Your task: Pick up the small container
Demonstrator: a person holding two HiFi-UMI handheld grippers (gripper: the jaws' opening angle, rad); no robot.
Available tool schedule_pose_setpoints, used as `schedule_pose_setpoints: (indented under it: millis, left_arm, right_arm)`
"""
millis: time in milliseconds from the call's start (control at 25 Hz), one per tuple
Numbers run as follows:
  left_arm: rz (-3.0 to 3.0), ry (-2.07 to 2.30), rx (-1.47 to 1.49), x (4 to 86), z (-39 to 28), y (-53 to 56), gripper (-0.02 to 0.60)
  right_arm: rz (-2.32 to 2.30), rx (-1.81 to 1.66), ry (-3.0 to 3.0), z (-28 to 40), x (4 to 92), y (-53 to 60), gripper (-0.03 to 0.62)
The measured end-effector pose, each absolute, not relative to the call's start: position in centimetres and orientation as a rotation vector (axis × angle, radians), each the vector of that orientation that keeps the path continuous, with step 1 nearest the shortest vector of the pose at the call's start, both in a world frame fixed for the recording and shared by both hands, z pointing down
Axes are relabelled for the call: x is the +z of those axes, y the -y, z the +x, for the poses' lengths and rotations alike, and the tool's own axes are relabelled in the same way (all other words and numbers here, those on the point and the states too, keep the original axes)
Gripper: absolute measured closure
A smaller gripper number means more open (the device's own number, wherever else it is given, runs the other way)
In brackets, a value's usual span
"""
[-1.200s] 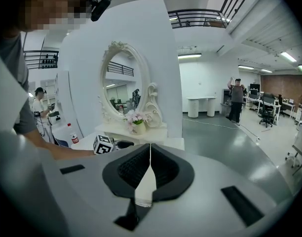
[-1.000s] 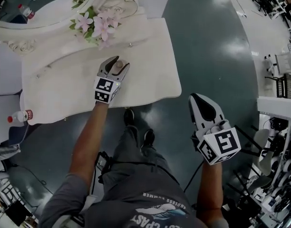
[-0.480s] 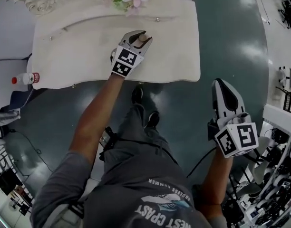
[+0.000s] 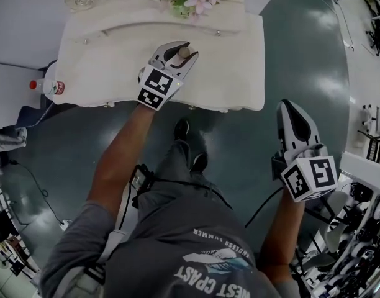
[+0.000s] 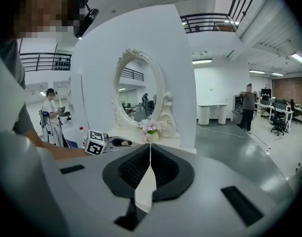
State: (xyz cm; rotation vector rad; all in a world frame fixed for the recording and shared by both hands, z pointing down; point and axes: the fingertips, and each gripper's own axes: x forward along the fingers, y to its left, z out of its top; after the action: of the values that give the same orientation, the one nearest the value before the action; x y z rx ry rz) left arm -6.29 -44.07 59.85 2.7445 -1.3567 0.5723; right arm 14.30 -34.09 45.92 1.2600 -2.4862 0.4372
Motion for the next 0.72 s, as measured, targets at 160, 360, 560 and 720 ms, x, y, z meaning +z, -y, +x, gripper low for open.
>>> schedule_pose_setpoints:
  millis: [160,360,560,720]
  left_arm:
    - [2.766,1.409,0.553,56.0,-7.9,42.3,0.445]
    - [2.791,1.471,0.541,51.1,-9.7,39.7,0.446]
    - [2.823,1.517,0.526,46.5,-11.1,37.0,0.446]
    - [2.837,1.546,0.520,43.3,-12.1,34.6,0.446]
  right_arm:
    - [1.237,0.398,2.520,13.6,44.5,33.3,0.566]
    - [1.211,0.346,2.560,13.0,42.5,32.5,0.566]
    - [1.199,0.298,2.590,12.5,40.9,31.9,0.566]
    - [1.179,0.256,2.618,11.8,39.6,31.3,0.566]
